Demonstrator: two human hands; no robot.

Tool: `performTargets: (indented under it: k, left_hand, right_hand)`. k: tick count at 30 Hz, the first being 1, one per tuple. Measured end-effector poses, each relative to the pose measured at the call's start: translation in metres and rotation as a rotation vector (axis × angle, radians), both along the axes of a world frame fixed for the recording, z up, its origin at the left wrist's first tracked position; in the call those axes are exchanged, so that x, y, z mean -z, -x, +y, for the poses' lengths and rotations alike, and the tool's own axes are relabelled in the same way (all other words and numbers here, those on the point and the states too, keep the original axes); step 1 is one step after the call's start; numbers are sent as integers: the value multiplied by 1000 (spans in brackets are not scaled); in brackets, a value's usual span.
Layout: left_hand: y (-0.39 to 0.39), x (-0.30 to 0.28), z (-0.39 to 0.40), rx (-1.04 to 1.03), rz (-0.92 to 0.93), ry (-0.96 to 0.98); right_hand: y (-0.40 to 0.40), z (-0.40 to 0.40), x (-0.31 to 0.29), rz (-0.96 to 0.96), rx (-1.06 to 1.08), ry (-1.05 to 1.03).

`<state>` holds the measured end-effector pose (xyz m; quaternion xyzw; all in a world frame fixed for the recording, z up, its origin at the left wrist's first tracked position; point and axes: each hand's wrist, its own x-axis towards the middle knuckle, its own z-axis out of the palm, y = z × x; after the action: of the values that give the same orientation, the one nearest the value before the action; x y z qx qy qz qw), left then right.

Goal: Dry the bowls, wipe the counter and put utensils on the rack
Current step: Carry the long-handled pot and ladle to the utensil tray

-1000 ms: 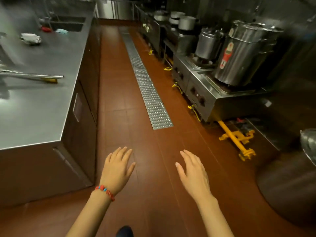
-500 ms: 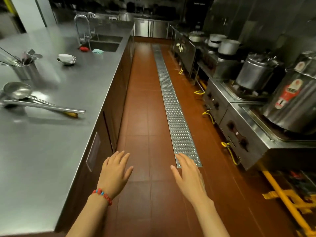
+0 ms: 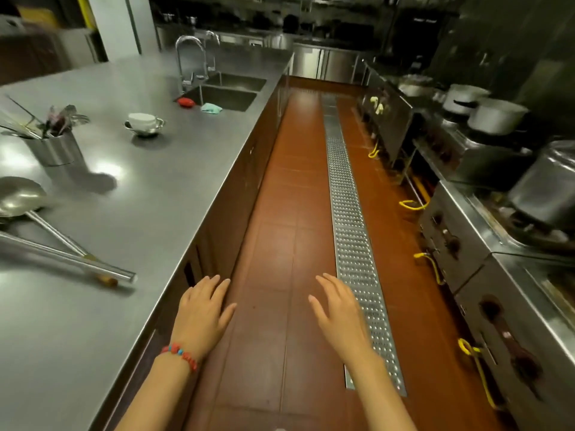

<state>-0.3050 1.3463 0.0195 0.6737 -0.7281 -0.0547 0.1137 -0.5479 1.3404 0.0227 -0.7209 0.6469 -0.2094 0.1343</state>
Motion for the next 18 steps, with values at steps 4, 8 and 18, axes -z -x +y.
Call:
performTargets:
  k: [4,8,18]
  left_hand:
    - [-4,-16,-68,-93,51,18]
    - [-33,-24,-120,-232,82,6]
    - [-139,4,-200,-549,62,48]
  right_hand:
    - [-9,-100,-12,49,-109,17]
    - [-42,-186,-22,51,-236,35]
    - [-181,-318,-11,-16,-567,27]
